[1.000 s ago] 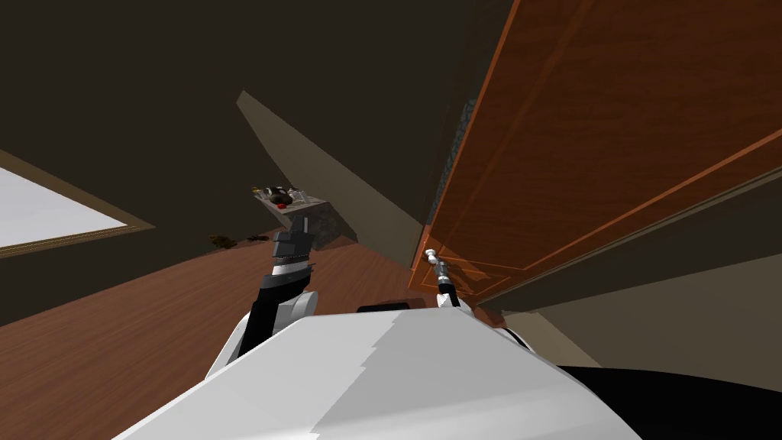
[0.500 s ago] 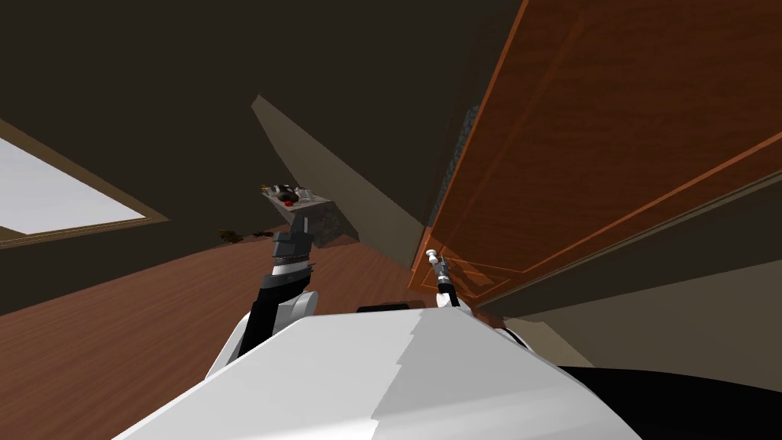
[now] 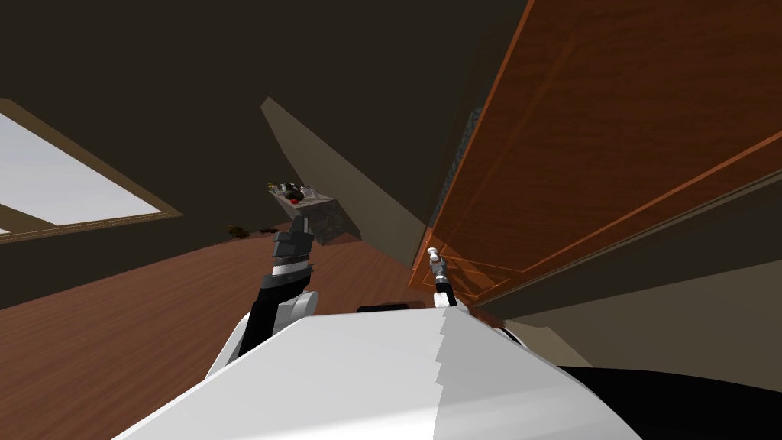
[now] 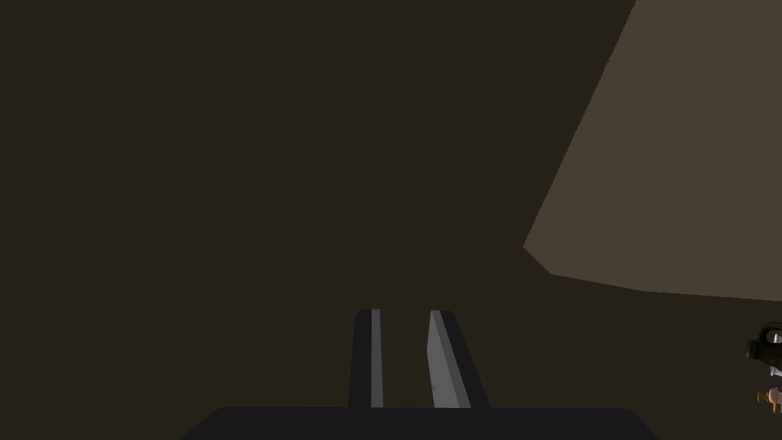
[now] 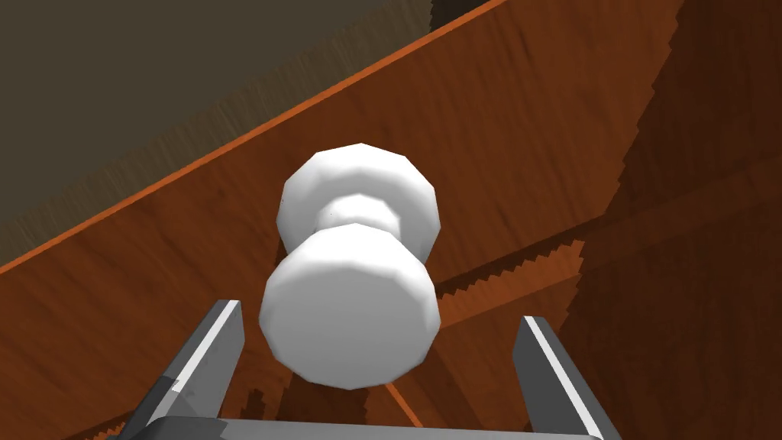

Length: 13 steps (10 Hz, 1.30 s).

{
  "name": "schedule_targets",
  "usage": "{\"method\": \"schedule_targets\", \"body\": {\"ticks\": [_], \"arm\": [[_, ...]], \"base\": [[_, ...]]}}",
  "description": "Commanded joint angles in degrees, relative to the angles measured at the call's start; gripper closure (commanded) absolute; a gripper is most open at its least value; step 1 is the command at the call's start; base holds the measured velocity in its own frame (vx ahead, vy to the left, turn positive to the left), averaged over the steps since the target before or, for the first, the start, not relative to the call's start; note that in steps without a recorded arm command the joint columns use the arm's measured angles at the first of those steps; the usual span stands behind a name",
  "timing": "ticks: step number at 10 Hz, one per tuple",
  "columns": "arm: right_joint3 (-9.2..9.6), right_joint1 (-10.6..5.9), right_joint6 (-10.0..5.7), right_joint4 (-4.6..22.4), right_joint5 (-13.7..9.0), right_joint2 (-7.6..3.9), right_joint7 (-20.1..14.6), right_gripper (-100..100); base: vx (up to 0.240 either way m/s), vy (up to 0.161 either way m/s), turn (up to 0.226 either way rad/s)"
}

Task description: Pull the door open

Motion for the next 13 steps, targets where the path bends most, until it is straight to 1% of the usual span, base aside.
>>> {"method": "schedule_targets", "body": {"ticks": [1, 3, 4, 5, 6, 7, 8, 9, 10, 11, 12, 13], "arm": [[0.22, 0.14, 0.19, -0.49, -0.5, 0.14, -1.91, -100], [1.11, -0.07, 0.32, -0.82, -2.24, 0.59, -5.56, -100], [1.11, -0.07, 0.32, -0.82, -2.24, 0.59, -6.59, -100], [1.58, -0.18, 0.39, -0.99, -3.17, 0.84, -8.68, -100], [1.58, -0.18, 0.39, -0.99, -3.17, 0.84, -8.96, -100], [2.06, -0.3, 0.47, -1.17, -4.11, 1.08, -11.29, -100], [2.56, -0.41, 0.54, -1.35, -5.07, 1.34, -12.78, -100], [2.56, -0.41, 0.54, -1.35, -5.07, 1.34, -13.73, -100], [3.05, -0.53, 0.62, -1.53, -6.04, 1.59, -15.72, -100], [3.05, -0.53, 0.62, -1.53, -6.04, 1.59, -16.12, -100], [3.56, -0.64, 0.7, -1.71, -7.02, 1.85, -18.36, -100], [4.06, -0.76, 0.77, -1.89, -7.99, 2.11, -19.89, -100]], "base": [[-0.049, -0.013, 0.01], [-0.064, -0.013, 0.026], [-0.054, -0.01, 0.013], [-0.057, 0.0, 0.018], [-0.05, 0.001, 0.014], [-0.05, -0.003, 0.025], [-0.079, -0.013, 0.037], [-0.062, -0.011, 0.014], [-0.06, -0.01, 0.022], [-0.044, -0.008, 0.013], [-0.041, -0.009, 0.027], [-0.07, -0.02, 0.04]]}}
